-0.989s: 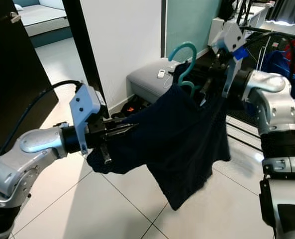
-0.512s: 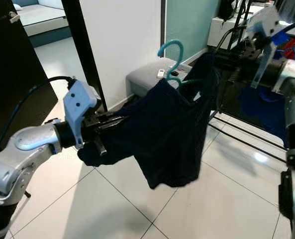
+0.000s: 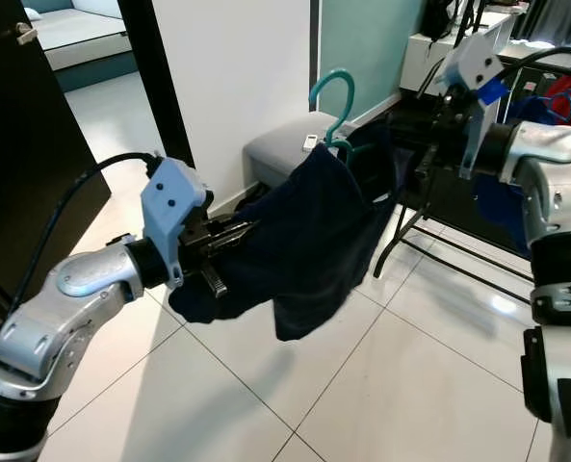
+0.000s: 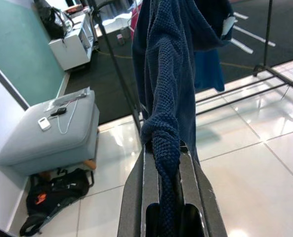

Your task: Hang hanger

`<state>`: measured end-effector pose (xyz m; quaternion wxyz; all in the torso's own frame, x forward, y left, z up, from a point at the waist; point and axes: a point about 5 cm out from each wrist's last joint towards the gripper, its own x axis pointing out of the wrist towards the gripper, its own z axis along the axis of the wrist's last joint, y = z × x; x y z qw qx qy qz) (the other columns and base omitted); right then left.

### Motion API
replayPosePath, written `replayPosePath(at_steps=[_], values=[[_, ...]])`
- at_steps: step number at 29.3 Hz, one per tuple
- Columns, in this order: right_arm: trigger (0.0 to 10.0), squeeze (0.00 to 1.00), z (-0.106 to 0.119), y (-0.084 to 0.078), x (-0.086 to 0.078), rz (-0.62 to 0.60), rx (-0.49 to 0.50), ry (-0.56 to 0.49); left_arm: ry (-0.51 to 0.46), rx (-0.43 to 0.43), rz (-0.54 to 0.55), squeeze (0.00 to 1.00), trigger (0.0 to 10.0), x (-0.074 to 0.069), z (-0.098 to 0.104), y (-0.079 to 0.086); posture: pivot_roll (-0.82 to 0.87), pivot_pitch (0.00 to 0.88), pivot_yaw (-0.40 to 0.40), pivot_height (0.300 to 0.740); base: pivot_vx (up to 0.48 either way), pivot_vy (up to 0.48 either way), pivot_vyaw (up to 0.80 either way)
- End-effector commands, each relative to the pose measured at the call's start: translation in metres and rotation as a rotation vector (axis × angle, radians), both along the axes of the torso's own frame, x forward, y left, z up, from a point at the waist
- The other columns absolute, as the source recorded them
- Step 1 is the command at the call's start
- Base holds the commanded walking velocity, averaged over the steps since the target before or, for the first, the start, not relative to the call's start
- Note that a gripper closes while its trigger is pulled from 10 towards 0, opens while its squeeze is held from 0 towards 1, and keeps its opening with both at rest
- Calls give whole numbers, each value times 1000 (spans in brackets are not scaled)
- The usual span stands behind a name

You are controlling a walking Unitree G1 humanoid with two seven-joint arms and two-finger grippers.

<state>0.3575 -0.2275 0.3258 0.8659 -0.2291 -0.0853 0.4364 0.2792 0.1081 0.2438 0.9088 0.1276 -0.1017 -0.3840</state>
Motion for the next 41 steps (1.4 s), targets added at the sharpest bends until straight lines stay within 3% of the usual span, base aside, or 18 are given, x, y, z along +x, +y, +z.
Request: replayPosePath(at_steps=[1,7,8,10,11,19,28,30,31,32,33,35,36,37,39,40,41], values=[[0,0,3,8,2,26,13,-20,-70,-19,-40,0,0,-5,12,-12,-45,0,-33,740,0,0,0],[0,0,14,9,7,-21,65,-61,-68,-35,-35,0,0,-5,10,-17,-45,0,-37,740,0,0,0],[10000,122,15,6,8,-33,87,-41,-69,-39,-24,0,0,-4,10,-17,-46,0,-38,740,0,0,0],[10000,122,15,6,8,-34,92,-34,-70,-40,-21,0,0,-4,10,-17,-46,0,-38,740,0,0,0],[10000,1000,14,6,6,-17,86,-25,-70,-39,-18,0,0,-4,10,-17,-46,0,-38,740,0,0,0],[10000,1000,19,-2,-4,27,54,-40,-76,-34,29,0,0,1,9,-11,-48,0,-32,740,0,0,0],[10000,1000,53,-21,-19,62,120,-113,-68,-22,76,0,0,6,-1,-7,-56,0,-34,740,0,0,0],[10000,1000,57,-31,-25,56,88,-118,-64,-23,91,0,0,7,-3,-2,-57,0,-35,740,0,0,0],[10000,776,60,-38,-29,45,77,-122,-65,-35,95,0,0,8,-3,2,-58,0,-36,740,0,0,0],[10000,776,62,-43,-31,37,73,-125,-66,-44,97,0,0,8,-2,5,-58,0,-36,740,0,0,0],[10000,675,65,-48,-33,19,76,-134,-69,-56,98,0,0,8,-1,8,-62,0,-37,740,0,0,0],[10000,675,67,-50,-34,8,79,-141,-71,-63,98,0,0,8,0,10,-62,0,-37,740,0,0,0],[10000,553,70,-55,-35,-11,92,-153,-72,-74,101,0,0,8,2,13,-64,0,-37,740,0,0,0],[10000,553,70,-55,-35,-11,92,-153,-72,-74,101,0,0,8,2,13,-64,0,-37,740,0,0,0],[10000,231,74,-66,-40,-57,101,-168,-83,-95,88,0,0,8,7,19,-69,0,-37,740,0,0,0],[10000,231,74,-66,-40,-57,101,-168,-83,-95,88,0,0,8,7,19,-69,0,-37,740,0,0,0],[10000,67,73,-71,-41,-71,90,-164,-89,-101,72,0,0,7,9,22,-69,0,-37,740,0,0,0]])
